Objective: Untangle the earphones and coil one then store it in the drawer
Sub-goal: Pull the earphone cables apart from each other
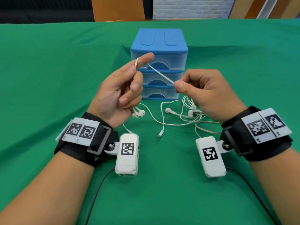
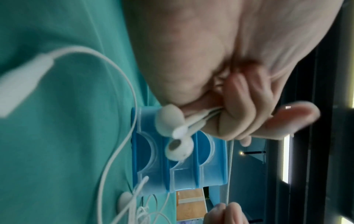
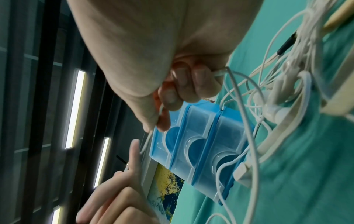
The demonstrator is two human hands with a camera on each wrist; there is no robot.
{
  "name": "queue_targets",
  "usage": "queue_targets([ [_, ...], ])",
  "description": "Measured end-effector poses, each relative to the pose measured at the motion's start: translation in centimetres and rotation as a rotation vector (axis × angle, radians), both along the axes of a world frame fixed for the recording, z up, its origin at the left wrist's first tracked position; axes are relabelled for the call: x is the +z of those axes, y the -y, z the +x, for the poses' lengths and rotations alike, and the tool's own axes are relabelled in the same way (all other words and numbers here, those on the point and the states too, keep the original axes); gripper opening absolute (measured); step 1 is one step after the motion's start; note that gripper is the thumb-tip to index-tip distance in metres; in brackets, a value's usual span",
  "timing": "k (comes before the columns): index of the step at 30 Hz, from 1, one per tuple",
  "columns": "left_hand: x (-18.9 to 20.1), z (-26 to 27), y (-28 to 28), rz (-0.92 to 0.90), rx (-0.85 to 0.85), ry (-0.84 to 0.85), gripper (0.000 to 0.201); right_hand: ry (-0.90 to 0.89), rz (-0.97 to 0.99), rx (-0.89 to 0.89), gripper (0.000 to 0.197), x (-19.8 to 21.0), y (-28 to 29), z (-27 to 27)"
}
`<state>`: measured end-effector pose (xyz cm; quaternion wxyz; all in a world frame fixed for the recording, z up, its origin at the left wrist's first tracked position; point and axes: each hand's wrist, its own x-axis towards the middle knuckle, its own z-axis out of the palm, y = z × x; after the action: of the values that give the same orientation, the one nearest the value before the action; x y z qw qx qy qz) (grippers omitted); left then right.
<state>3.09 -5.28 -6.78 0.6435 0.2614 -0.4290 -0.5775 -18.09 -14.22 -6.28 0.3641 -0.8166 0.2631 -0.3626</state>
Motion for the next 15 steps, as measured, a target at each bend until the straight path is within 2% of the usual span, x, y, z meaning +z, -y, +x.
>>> queue_targets([
  [3,0.0,-0.4,0.0,0.020,0.118,-0.034,0.039,-0.095,0.013,0.120,0.016,0.3,-0.6,-0.1],
  [8,0.1,-0.6,0.2,0.042,0.206,-0.173,0.033,-0.158,0.098,0.300,0.010,0.9,-1.6,-0.2],
  [12,0.0,-0.5,0.5,0.019,0.233,-0.229,0.034,-0.194,0.094,0.353,0.011,1.1,-1.9,-0.1],
  [15,-0.1,-0.6,0.6,0.006,0.236,-0.204,0.037,-0.250,0.071,0.382,0.010,1.4,-2.3,0.2],
])
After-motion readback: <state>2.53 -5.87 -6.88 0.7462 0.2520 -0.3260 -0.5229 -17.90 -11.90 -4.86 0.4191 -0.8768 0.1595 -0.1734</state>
